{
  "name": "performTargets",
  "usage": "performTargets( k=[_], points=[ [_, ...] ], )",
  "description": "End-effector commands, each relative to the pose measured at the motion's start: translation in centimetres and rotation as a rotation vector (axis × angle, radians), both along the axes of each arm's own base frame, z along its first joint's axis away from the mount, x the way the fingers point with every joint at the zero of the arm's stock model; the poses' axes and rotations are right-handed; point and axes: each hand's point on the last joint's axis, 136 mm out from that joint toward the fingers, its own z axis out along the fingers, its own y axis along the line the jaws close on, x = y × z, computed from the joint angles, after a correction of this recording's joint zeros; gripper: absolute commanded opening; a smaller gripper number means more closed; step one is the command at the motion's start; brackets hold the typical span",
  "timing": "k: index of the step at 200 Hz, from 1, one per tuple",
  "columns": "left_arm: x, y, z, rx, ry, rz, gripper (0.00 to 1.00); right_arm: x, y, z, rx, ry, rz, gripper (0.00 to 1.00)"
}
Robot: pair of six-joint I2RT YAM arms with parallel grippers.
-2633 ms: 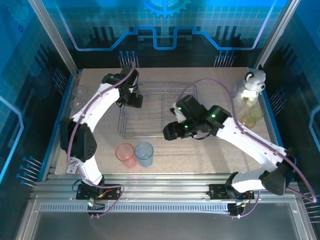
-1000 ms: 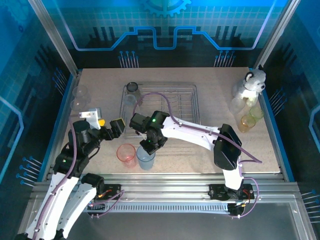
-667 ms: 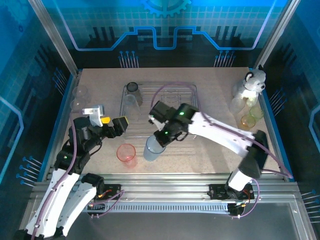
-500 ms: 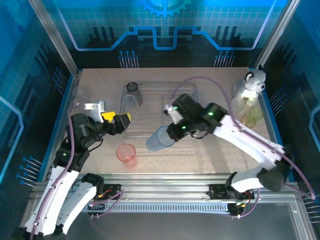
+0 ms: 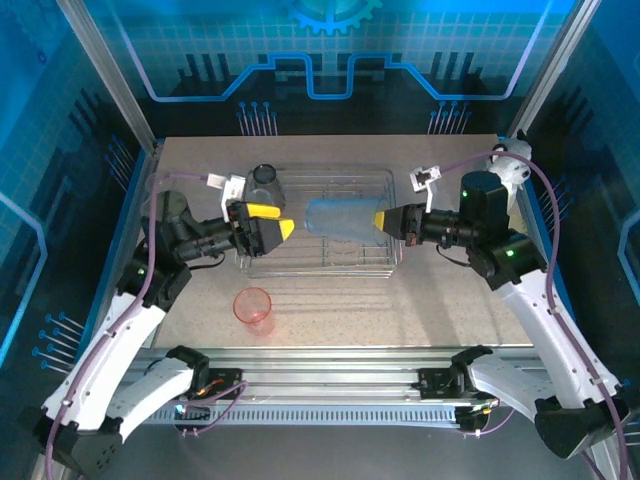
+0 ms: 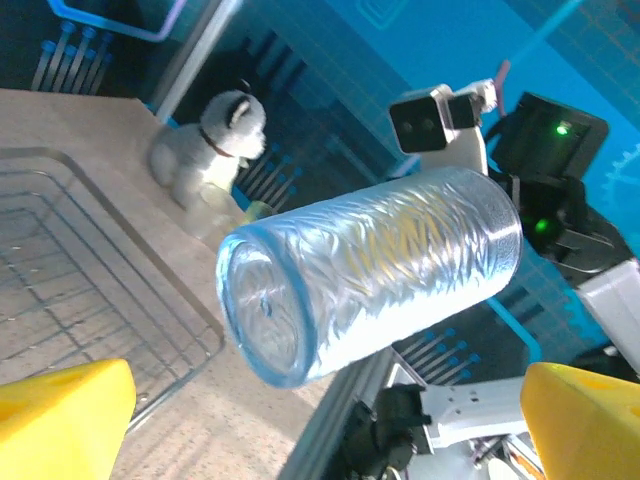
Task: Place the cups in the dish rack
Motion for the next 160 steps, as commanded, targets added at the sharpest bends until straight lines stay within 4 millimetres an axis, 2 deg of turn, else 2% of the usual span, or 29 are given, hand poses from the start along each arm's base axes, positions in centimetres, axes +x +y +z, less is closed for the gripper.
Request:
performTargets(
  k=[1,68,121,141,160],
  points=[
    [-0.9,-1.1,0.9,-0.006,0.009,-0.081,0.99,-1.2,1.2,3.4,0.140,-0.035,0.128,0.00],
    [-1.6,-3.4,1.0,-0.028,0.012,-0.191,0.99,-1.7,3.8,4.2,0.189,-0.033,0.243,0.00],
    [-1.8,-4.3,1.2,-0.050,0.019,-0.225,0.99,-1.5,5.3,3.3,0.183,0.002,0.279,0.00],
    [-1.7,-4.4,0.9,-0.045,0.040,-0.229,0.92,-1.4,5.8,2.9,0.180,0.021,0.289,0.00],
    [-1.6,-4.5,0.6,-0.044,0.051,-0.230,0.78,-1.2,6.4,2.5,0.172,0.034,0.291,0.00]
  ],
)
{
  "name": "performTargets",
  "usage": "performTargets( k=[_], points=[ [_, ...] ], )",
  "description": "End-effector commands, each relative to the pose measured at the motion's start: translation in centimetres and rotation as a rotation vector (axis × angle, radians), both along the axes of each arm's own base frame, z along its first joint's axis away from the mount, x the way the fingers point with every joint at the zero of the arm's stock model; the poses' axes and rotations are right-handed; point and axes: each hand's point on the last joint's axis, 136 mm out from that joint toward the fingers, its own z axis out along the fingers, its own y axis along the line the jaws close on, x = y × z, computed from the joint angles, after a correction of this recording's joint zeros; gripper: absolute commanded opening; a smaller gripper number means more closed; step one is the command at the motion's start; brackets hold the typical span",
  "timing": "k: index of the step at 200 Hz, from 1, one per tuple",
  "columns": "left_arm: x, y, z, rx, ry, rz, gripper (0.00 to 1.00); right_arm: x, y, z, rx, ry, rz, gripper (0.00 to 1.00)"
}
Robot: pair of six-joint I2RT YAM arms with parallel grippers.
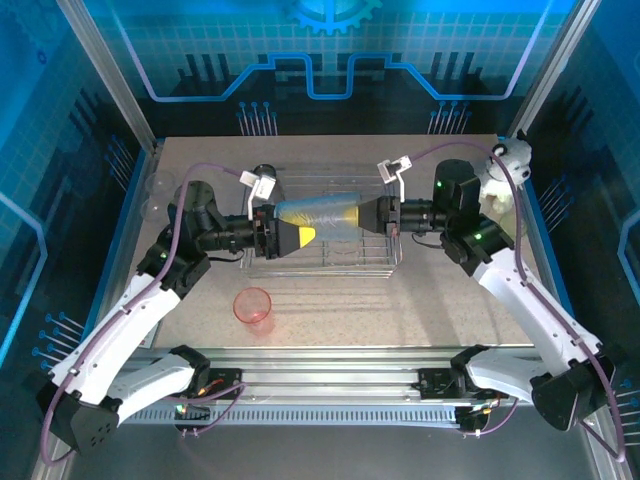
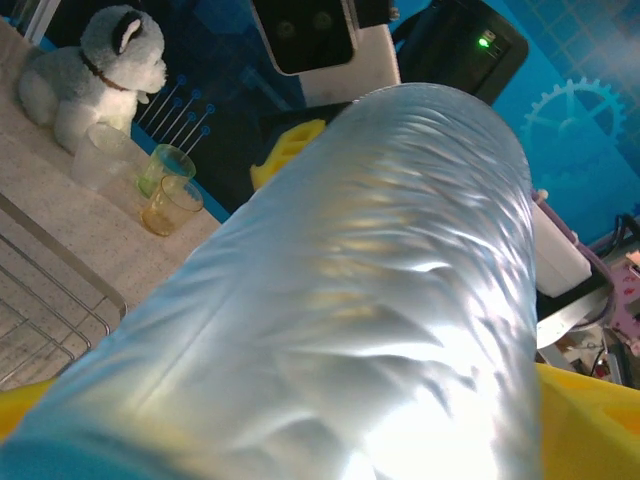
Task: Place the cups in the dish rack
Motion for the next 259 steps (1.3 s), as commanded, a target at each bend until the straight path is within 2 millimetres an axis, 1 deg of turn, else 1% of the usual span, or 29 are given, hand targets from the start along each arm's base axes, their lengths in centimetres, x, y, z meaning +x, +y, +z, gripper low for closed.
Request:
performTargets(
  k=[1,20,44,56,63,71,77,87,102,118,124,139,152,177,196,224,238,259],
  points=[
    [0.0,-0.3,0.9,-0.017,-0.014,-0.014,0.78,-0.8,1.1,1.2,0.029,-0.038,0.057,0.00],
    [0.2,-0.3,0.7,-0.012,-0.009,-0.005,0.63,-0.5,1.8,0.8,0.015,-0.026,0.063,0.00],
    [0.5,-0.2,0.0,0.017,0.012,0.019,0.42,0.3,2.2,-0.4,-0.027,0.015,0.048,0.00],
    [0.5,0.0,-0.3,0.035,0.021,0.030,0.38,0.6,2.3,-1.0,-0.038,0.033,0.045,0.00],
    [0.6,0.1,-0.5,0.044,0.027,0.041,0.35,0.7,2.3,-1.4,-0.045,0.040,0.041,0.00],
    [0.7,0.3,-0.7,0.054,0.032,0.057,0.29,0.9,2.3,-1.8,-0.059,0.051,0.030,0.08],
    [0.8,0.5,-0.8,0.059,0.029,0.073,0.28,1.0,2.2,-2.1,-0.071,0.054,0.021,0.13],
    [0.9,0.8,-1.0,0.065,0.027,0.103,0.26,1.2,2.0,-2.7,-0.093,0.062,0.005,0.25],
    [1.3,1.6,-1.3,0.084,0.019,0.174,0.19,1.8,1.3,-3.7,-0.144,0.080,-0.057,0.35],
    [2.2,3.0,-2.0,0.129,0.016,0.286,0.18,2.7,-0.2,-5.2,-0.206,0.111,-0.142,0.38],
    [2.6,3.7,-2.5,0.156,0.023,0.334,0.18,3.2,-0.9,-5.8,-0.222,0.130,-0.178,0.38],
    [3.3,5.2,-3.6,0.226,0.036,0.432,0.13,4.1,-2.9,-7.3,-0.238,0.188,-0.262,0.40],
    [3.5,6.1,-4.3,0.271,0.051,0.481,0.11,4.5,-4.2,-8.0,-0.219,0.219,-0.312,0.41],
    [3.8,7.3,-5.8,0.362,0.092,0.537,0.09,4.9,-6.8,-8.6,-0.187,0.247,-0.400,0.43],
    [4.3,8.7,-7.3,0.489,0.136,0.593,0.07,4.8,-9.2,-9.4,-0.243,0.252,-0.483,0.43],
    [4.8,11.0,-9.2,0.711,0.208,0.649,0.07,4.0,-12.6,-10.5,-0.407,0.207,-0.586,0.44],
    [5.0,11.9,-10.0,0.797,0.234,0.674,0.09,3.5,-13.5,-10.9,-0.471,0.181,-0.603,0.45],
    [5.4,13.0,-11.3,0.892,0.273,0.705,0.09,2.8,-14.3,-11.5,-0.533,0.157,-0.599,0.45]
  ],
)
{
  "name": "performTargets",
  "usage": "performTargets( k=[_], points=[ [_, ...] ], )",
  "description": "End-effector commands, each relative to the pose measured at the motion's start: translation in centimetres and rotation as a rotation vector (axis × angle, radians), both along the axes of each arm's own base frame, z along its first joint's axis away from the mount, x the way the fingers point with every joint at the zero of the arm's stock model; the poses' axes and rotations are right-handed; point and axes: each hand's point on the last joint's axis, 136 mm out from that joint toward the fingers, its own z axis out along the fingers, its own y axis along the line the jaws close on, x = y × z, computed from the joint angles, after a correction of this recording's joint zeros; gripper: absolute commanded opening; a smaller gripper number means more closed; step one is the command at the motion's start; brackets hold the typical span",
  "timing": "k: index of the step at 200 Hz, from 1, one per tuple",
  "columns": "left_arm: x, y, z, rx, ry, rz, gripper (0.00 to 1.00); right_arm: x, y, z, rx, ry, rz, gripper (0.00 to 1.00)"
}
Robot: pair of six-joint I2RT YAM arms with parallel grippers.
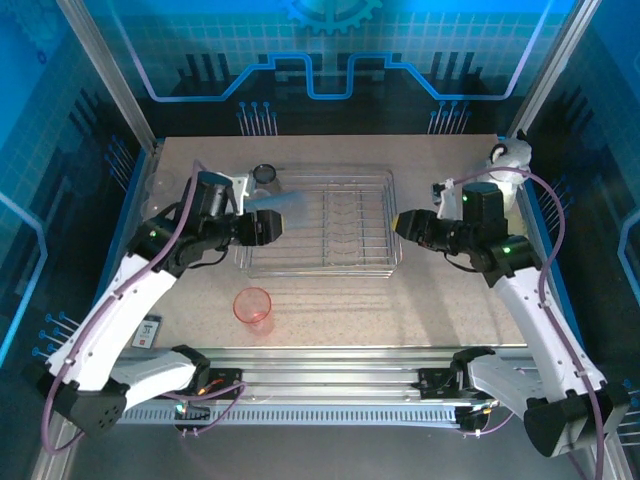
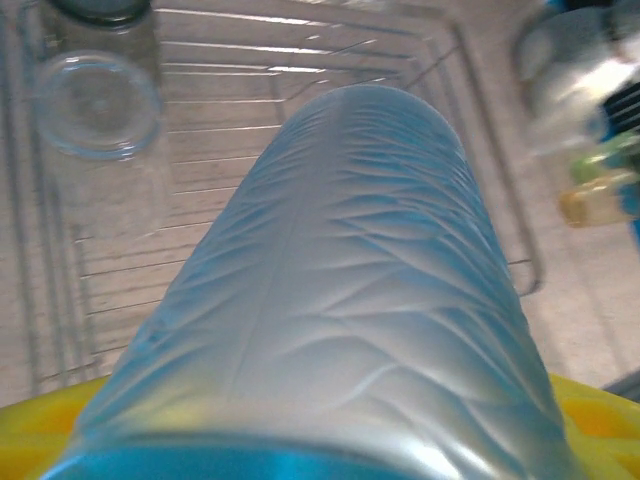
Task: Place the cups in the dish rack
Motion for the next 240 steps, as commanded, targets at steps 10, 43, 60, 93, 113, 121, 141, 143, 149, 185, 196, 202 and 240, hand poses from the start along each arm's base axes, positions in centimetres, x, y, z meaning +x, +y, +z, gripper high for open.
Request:
performTargets(
  k=[10,43,60,93,113,121,141,143,149,185,196,202,240],
  points=[
    [-0.5,3.2,-2.8,0.220,0.114,0.068,0.09,-1.2,-2.2,-1.3,-0.156,0.001,-0.011,0.45],
    [0.0,3.7,-5.3,0.302,0.214,0.093,0.12,-1.2,-2.1,-1.6,-0.144,-0.022,-0.007,0.46],
    [0.3,3.7,-6.4,0.327,0.249,0.094,0.12,-1.1,-1.9,-1.7,-0.133,-0.023,0.001,0.46],
    [0.9,3.8,-8.6,0.391,0.333,0.090,0.14,-0.9,-2.1,-2.0,-0.140,-0.010,-0.007,0.46],
    [1.5,3.8,-10.0,0.434,0.380,0.092,0.15,-0.8,-2.4,-2.2,-0.148,-0.009,-0.017,0.47],
    [1.7,3.8,-10.5,0.446,0.397,0.092,0.16,-0.7,-2.5,-2.3,-0.150,-0.008,-0.021,0.47],
    [2.3,3.4,-11.4,0.466,0.441,0.085,0.17,-0.7,-2.6,-2.4,-0.158,-0.008,-0.022,0.47],
    [2.3,3.4,-11.5,0.467,0.446,0.084,0.17,-0.7,-2.6,-2.4,-0.159,-0.008,-0.022,0.47],
    [2.4,3.3,-11.8,0.476,0.460,0.082,0.18,-0.7,-2.7,-2.4,-0.162,-0.007,-0.023,0.47],
    [3.0,3.5,-13.5,0.535,0.549,0.088,0.21,-0.8,-3.4,-2.7,-0.202,0.003,-0.039,0.47],
    [3.0,3.5,-14.1,0.547,0.574,0.088,0.21,-0.9,-3.6,-2.9,-0.211,0.009,-0.040,0.47],
    [3.0,3.5,-14.3,0.552,0.584,0.089,0.22,-0.9,-3.7,-3.0,-0.216,0.010,-0.041,0.47],
    [2.9,3.9,-15.5,0.576,0.620,0.099,0.28,-1.1,-4.1,-3.3,-0.227,0.013,-0.053,0.47]
  ],
)
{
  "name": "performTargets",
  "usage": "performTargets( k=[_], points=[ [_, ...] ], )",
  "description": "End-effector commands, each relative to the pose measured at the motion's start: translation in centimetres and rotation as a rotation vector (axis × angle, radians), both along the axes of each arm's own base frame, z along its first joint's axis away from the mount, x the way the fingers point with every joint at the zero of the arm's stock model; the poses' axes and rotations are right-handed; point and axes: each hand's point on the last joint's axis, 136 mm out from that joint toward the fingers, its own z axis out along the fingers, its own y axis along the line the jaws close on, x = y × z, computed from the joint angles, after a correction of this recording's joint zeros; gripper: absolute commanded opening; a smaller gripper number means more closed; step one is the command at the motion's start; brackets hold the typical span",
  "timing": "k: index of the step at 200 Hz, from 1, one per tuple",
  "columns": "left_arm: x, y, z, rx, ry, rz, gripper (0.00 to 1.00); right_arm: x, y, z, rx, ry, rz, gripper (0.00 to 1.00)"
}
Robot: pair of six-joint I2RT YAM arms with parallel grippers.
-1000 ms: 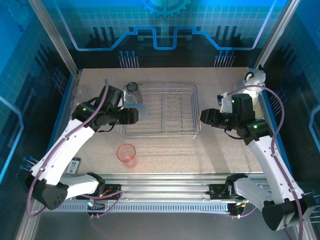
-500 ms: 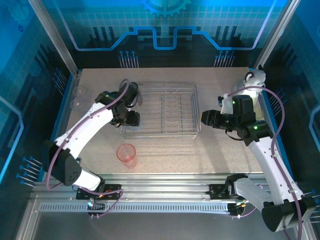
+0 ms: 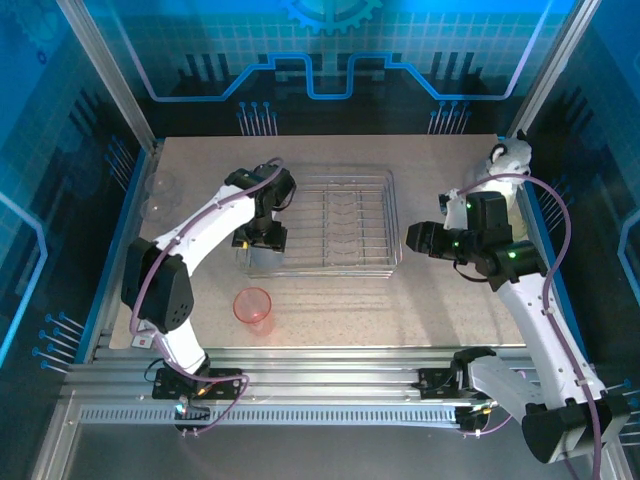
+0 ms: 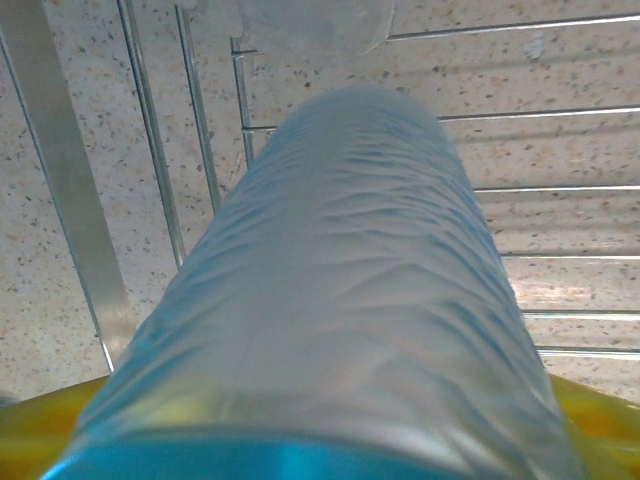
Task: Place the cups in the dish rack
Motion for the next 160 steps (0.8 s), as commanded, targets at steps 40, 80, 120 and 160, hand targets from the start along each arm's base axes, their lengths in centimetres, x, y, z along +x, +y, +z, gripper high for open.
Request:
performTargets(
  k=[40,80,120,160],
  points=[
    [-0.4,1.4,-0.9,0.056,0.042,0.002,0.50,0.0,-1.0,-0.8,-0.024,0.011,-0.029,0.47],
    [-0.1,1.5,-1.7,0.054,0.042,0.004,0.66,0.1,-1.0,-0.7,-0.019,0.009,-0.034,0.47],
    [0.6,1.2,-2.0,0.029,0.005,0.015,0.73,-0.1,-1.1,-0.5,-0.024,0.002,-0.041,0.47],
    [0.9,1.1,-2.1,0.018,-0.019,0.021,0.85,-0.3,-1.4,-0.7,-0.009,0.027,-0.066,0.49]
  ],
)
